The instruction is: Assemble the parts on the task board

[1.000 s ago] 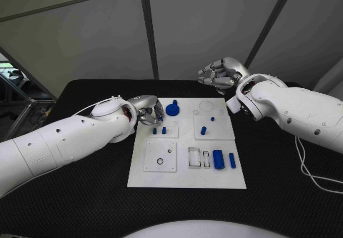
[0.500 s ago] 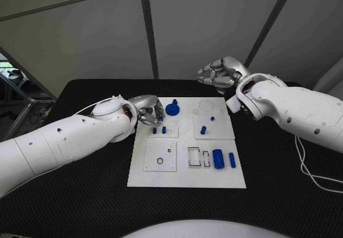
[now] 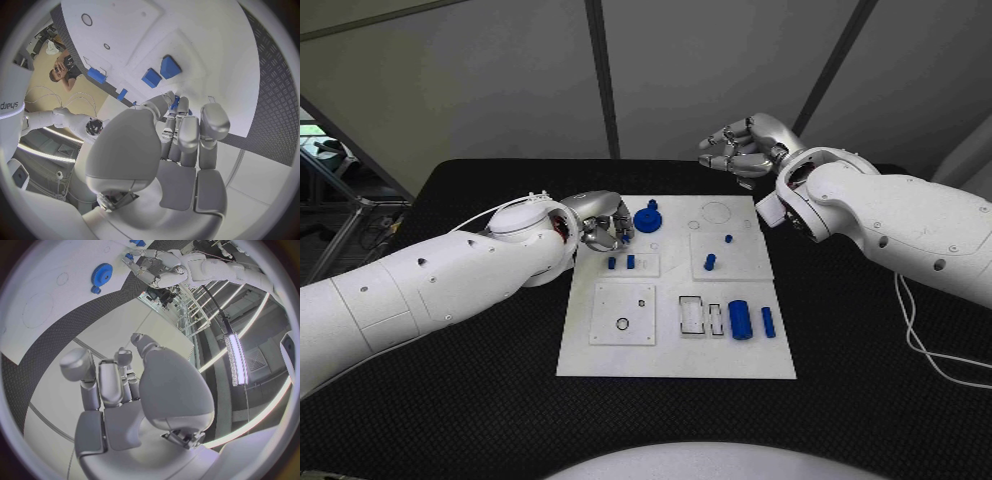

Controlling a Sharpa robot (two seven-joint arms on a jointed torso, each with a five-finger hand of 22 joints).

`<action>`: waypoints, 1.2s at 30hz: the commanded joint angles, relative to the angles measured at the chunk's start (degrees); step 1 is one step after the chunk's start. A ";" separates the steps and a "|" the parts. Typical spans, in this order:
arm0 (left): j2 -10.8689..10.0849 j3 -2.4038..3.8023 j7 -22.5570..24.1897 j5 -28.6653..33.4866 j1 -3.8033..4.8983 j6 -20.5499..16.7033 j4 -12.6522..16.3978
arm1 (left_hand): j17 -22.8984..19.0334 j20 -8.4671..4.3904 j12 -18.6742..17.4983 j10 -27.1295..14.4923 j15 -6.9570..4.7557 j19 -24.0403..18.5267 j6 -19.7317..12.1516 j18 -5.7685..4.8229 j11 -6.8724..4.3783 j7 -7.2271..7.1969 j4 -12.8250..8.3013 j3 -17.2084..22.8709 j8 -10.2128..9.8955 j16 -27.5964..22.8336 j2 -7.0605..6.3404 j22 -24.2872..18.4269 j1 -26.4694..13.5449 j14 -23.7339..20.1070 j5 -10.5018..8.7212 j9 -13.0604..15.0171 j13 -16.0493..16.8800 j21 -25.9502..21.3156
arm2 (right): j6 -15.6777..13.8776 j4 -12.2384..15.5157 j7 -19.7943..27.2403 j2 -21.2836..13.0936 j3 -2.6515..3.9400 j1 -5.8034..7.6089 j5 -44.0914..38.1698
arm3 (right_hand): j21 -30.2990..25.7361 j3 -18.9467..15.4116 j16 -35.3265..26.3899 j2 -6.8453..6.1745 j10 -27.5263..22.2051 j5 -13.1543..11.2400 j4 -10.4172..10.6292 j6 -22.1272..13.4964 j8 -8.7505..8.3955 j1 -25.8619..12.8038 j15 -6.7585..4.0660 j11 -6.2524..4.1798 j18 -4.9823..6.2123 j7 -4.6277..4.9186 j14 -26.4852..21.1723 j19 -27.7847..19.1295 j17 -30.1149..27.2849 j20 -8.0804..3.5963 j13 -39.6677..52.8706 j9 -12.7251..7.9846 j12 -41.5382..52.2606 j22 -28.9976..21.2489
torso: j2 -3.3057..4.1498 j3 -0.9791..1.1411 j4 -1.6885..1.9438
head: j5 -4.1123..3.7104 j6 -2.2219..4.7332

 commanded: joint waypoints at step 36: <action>0.18 0.04 -1.31 0.15 0.04 1.54 -0.60 | -1.50 0.13 -2.02 0.41 -0.11 -0.44 -8.23 -5.03 0.22 0.68 0.52 0.06 -6.78 -0.24 -2.04 -0.27 -2.97 -0.52 -0.46 -3.05 0.07 -1.74 | 0.22 -0.10 0.02 -0.05 0.03 0.09 0.03 | -0.50 0.52 -0.54 0.03 -0.02 0.62 0.07 0.08 0.28 -0.38 -0.41 -0.01 0.41 0.02 0.99 -0.44 -0.18 -0.06 -0.21 -0.08 0.00 -0.30 | -0.01 -0.03 0.06 | -0.14 -0.30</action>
